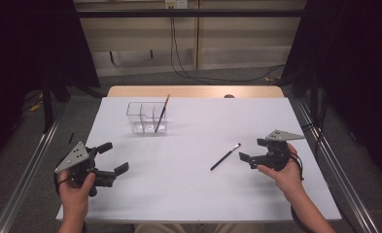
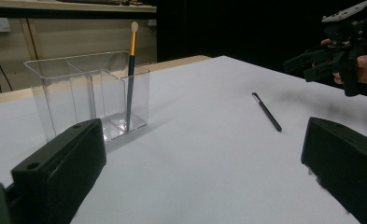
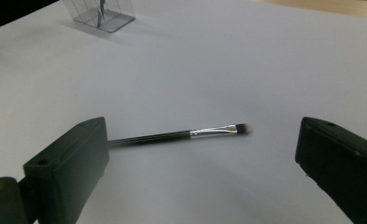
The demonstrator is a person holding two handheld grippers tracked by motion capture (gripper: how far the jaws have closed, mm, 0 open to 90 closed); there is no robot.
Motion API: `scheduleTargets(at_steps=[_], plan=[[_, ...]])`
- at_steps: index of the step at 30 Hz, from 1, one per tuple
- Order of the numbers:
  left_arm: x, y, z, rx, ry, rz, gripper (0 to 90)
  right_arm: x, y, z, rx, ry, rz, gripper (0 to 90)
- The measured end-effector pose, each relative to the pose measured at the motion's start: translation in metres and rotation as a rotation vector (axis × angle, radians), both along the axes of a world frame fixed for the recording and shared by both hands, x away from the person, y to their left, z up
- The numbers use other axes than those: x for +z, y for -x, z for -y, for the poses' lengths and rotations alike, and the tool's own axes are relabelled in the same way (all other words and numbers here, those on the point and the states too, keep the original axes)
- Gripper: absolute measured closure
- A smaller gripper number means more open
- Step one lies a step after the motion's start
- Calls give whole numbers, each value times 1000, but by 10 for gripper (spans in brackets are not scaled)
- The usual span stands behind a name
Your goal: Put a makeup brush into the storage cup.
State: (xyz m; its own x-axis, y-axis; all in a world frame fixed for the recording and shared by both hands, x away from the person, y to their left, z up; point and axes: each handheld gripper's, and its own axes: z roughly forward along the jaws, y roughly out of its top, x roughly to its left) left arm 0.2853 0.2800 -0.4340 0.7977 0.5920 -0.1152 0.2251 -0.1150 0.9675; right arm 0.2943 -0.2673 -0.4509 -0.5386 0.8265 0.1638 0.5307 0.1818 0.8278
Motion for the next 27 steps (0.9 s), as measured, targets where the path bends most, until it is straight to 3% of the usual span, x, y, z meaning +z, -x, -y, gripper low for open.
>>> scheduleTargets(at_steps=[15, 27], plan=[[0, 1, -2, -3, 6, 3, 1, 4, -21, -19, -36, 56, -98, 23], [-1, 0, -2, -4, 7, -3, 0, 2, -39, -28, -113, 98, -242, 23]])
